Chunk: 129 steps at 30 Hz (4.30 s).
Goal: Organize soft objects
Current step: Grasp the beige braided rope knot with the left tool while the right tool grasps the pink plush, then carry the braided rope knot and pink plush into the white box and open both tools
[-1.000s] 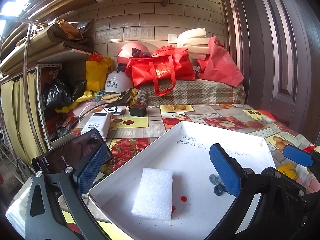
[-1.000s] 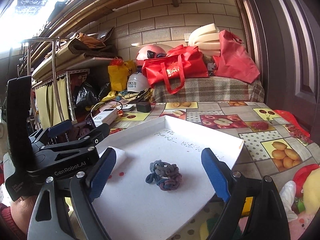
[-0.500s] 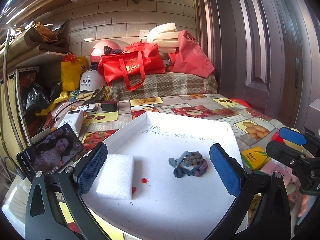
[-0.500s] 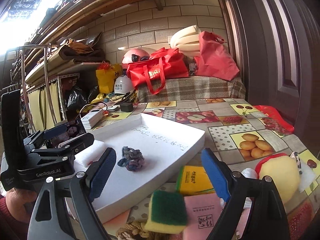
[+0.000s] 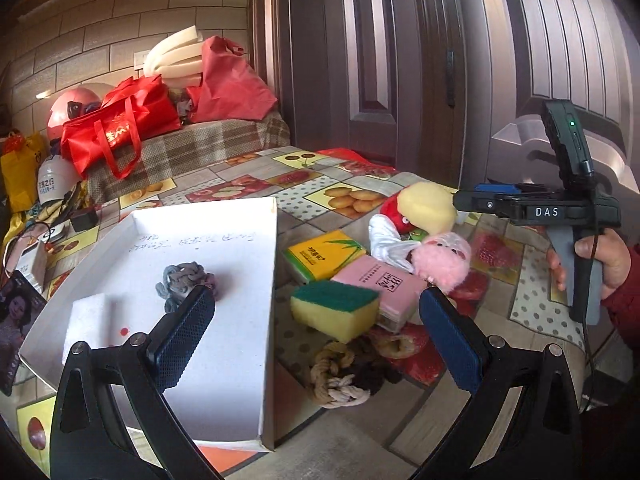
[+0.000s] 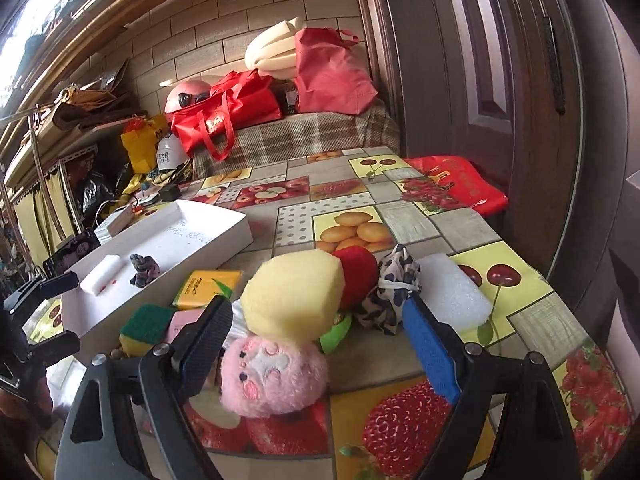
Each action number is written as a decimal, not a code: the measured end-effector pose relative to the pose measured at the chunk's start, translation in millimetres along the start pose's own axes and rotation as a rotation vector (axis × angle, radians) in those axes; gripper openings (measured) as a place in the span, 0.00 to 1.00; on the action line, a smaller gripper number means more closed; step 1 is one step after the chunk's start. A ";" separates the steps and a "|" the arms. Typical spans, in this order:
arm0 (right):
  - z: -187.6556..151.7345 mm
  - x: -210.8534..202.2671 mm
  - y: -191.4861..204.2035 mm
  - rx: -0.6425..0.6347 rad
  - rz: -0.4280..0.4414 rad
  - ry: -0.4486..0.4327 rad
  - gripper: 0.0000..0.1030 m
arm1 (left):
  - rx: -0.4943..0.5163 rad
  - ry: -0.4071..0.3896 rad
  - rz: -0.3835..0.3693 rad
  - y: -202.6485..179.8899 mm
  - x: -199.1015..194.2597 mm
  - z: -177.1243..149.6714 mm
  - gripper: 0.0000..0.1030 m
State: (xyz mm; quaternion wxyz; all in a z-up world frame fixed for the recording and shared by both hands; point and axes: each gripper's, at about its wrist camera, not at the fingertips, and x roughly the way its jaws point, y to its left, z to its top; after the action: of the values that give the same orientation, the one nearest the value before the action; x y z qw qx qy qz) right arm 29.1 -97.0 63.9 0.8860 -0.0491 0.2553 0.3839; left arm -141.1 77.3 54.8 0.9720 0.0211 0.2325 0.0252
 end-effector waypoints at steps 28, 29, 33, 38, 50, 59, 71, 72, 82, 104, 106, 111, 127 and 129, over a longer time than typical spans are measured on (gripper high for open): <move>-14.9 46.2 4.7 -0.020 0.167 0.296 0.66 | 0.079 0.381 -0.030 -35.6 60.6 -15.9 0.94; -14.9 46.0 3.8 -0.015 0.169 0.295 0.66 | 0.065 0.394 -0.028 -33.0 63.3 -16.0 0.94; -14.0 45.7 3.7 -0.010 0.174 0.294 0.66 | 0.114 0.429 -0.069 -43.7 71.5 -17.7 0.95; -13.1 45.0 1.9 0.006 0.180 0.289 0.66 | 0.149 0.399 -0.123 -57.8 65.4 -13.9 0.82; -20.2 44.3 -2.1 0.043 0.214 0.302 0.66 | 0.080 0.428 -0.153 -45.7 65.2 -18.2 0.48; -14.3 -11.5 19.1 -0.059 0.253 0.044 0.65 | 0.123 0.255 -0.139 -51.3 32.2 -8.7 0.38; 4.6 -33.8 15.6 0.000 0.032 -0.316 0.65 | -0.071 -0.130 0.096 17.8 -28.1 -3.0 0.38; 4.5 -35.6 16.0 0.006 0.035 -0.330 0.65 | -0.083 -0.134 0.106 21.0 -30.1 -4.2 0.38; -1.2 -36.9 45.0 -0.069 0.060 -0.335 0.65 | -0.126 -0.140 0.187 39.9 -32.4 -12.1 0.38; 1.0 -1.9 142.1 -0.148 0.285 -0.231 0.65 | -0.168 -0.118 0.310 81.6 -27.6 -18.9 0.38; 3.2 9.0 152.6 -0.131 0.302 -0.201 0.65 | -0.176 -0.123 0.327 87.1 -28.1 -19.5 0.38; 4.9 38.7 167.2 -0.026 0.351 -0.115 0.65 | -0.203 -0.136 0.368 100.7 -30.8 -22.0 0.38; 23.0 67.7 162.6 -0.043 0.217 -0.163 0.65 | -0.257 -0.142 0.446 141.1 -14.4 -16.1 0.38; 27.3 72.5 154.3 -0.027 0.187 -0.172 0.65 | -0.259 -0.140 0.456 144.3 -11.0 -14.2 0.38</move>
State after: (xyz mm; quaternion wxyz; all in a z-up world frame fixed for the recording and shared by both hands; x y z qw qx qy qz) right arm -26.7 66.3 68.8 0.8642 -0.0040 0.1765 0.4711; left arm -163.0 221.1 54.7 0.9496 -0.0499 0.1487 0.2713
